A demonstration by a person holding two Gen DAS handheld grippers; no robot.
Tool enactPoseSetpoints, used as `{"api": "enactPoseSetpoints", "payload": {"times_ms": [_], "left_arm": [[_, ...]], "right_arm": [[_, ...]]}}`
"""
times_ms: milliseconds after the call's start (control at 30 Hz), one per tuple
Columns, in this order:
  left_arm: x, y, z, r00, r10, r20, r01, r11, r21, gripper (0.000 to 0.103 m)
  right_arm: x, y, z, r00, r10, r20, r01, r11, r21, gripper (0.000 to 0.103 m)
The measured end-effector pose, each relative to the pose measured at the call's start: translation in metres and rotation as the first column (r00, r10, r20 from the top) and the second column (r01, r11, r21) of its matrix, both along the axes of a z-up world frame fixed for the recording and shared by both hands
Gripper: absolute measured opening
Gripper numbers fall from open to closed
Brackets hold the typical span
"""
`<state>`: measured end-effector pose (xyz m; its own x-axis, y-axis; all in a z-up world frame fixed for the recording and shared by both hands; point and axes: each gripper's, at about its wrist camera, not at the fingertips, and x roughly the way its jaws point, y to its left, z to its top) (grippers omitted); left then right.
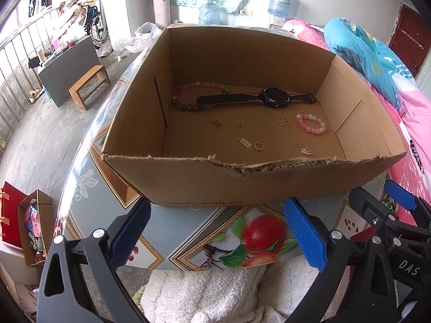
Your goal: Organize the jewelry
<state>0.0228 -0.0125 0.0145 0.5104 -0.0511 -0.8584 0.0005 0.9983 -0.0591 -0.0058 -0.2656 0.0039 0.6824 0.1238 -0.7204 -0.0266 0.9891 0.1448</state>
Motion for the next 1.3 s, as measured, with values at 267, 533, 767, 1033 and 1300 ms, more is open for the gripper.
{"api": "enactPoseSetpoints", "payload": {"times_ms": [267, 533, 767, 1033, 1300], "left_arm": [[-0.0011, 0.0020, 0.0005, 1.000, -0.001, -0.003, 0.001, 1.000, -0.002, 0.097], [-0.0017, 0.0035, 0.0014, 1.000, 0.001, -0.002, -0.001, 1.000, -0.005, 0.097], [-0.0009, 0.0043, 0.0018, 1.000, 0.002, -0.002, -0.002, 1.000, -0.006, 0.097], [0.0002, 0.0041, 0.0021, 1.000, 0.003, -0.004, -0.003, 1.000, -0.007, 0.097], [0.0004, 0.0042, 0.0027, 1.000, 0.004, -0.002, -0.004, 1.000, -0.005, 0.097]], "right_arm": [[-0.0024, 0.0006, 0.0011, 1.000, -0.001, 0.003, 0.001, 1.000, -0.004, 0.095], [-0.0022, 0.0025, 0.0023, 1.000, 0.000, 0.001, 0.000, 1.000, -0.008, 0.095], [-0.0019, 0.0030, 0.0018, 1.000, -0.002, -0.002, 0.002, 1.000, -0.008, 0.095], [-0.0032, 0.0030, 0.0013, 1.000, 0.001, -0.001, -0.001, 1.000, -0.011, 0.095], [-0.0035, 0.0025, 0.0009, 1.000, 0.005, -0.002, -0.005, 1.000, -0.010, 0.095]]}}
